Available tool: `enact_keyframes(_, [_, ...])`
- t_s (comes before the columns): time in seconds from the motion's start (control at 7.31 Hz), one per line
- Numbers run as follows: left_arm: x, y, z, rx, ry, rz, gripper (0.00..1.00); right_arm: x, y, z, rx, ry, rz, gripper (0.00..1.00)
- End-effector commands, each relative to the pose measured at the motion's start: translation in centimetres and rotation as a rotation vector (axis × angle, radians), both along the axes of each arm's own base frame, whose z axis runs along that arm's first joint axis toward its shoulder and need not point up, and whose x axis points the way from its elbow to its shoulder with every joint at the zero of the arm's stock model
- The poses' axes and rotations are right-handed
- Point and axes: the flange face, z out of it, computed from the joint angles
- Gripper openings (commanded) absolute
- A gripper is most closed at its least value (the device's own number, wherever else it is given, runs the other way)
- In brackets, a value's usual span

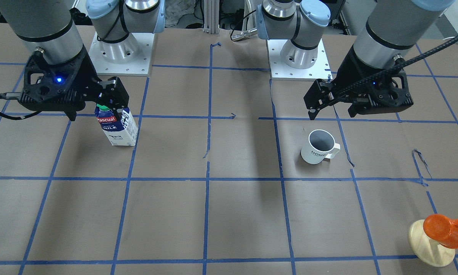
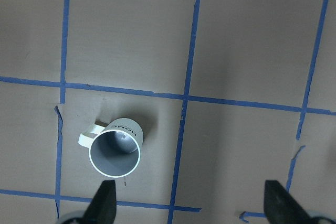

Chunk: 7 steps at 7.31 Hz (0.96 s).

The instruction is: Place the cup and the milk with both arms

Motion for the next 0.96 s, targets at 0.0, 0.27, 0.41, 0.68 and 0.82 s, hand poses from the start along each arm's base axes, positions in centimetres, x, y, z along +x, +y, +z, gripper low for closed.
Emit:
enact_keyframes(0.0, [0.02,0.12,-0.49,0.01,-0.001,0.0,1.0,0.01,0.0,0.0,0.0,-0.001,0.0,1.0])
enact_keyframes(0.27, [0.02,0.14,-0.5,0.005,-0.001,0.0,1.0,0.01,-0.05,-0.09,0.002,-0.001,0.0,1.0])
enact_keyframes(0.41, [0.03,0.09,-0.58,0.007,-0.003,0.0,1.0,0.01,-0.05,-0.09,0.002,-0.001,0.0,1.0])
enact_keyframes(0.68, [0.03,-0.1,-0.8,0.009,-0.001,0.002,1.0,0.01,-0.04,-0.16,0.003,-0.001,0.0,1.0])
enact_keyframes(0.82, [0.01,-0.11,-0.72,0.007,0.0,0.002,1.0,0.01,0.06,-0.31,0.006,-0.001,0.0,1.0])
